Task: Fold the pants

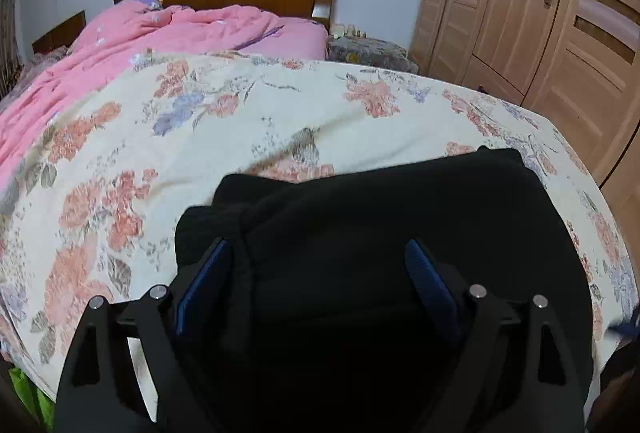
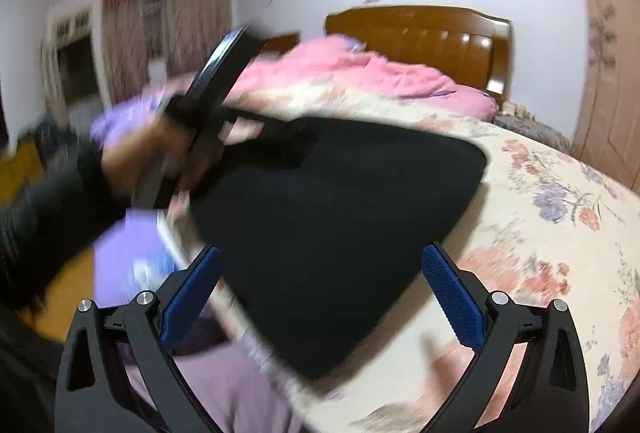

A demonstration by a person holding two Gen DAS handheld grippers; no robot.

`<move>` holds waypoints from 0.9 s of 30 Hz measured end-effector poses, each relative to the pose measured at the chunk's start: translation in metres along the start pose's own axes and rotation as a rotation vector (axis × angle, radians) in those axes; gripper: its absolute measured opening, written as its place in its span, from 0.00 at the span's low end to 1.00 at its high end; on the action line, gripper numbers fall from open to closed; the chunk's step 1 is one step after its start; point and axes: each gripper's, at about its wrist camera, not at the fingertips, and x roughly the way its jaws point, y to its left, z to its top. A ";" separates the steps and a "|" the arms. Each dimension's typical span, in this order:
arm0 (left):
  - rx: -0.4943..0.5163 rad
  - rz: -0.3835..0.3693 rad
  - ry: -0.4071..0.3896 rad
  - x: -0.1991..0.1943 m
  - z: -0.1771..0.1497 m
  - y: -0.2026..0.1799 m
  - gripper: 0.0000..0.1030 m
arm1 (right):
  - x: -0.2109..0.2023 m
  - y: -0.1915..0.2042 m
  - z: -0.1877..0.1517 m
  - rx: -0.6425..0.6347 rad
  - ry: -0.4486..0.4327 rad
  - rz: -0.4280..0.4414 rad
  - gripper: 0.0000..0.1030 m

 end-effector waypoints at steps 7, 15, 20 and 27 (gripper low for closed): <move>-0.135 -0.143 -0.009 -0.002 -0.004 0.020 0.86 | 0.057 -0.078 0.075 0.149 0.036 0.106 0.95; -0.133 -0.141 -0.009 -0.001 -0.004 0.019 0.86 | 0.154 -0.141 0.087 0.318 0.214 0.118 0.90; -0.108 -0.112 -0.013 -0.002 -0.005 0.015 0.86 | 0.110 -0.115 0.093 0.274 0.095 0.173 0.95; -0.071 -0.071 -0.021 -0.003 -0.006 0.008 0.86 | 0.133 -0.105 0.065 0.219 0.209 0.100 0.95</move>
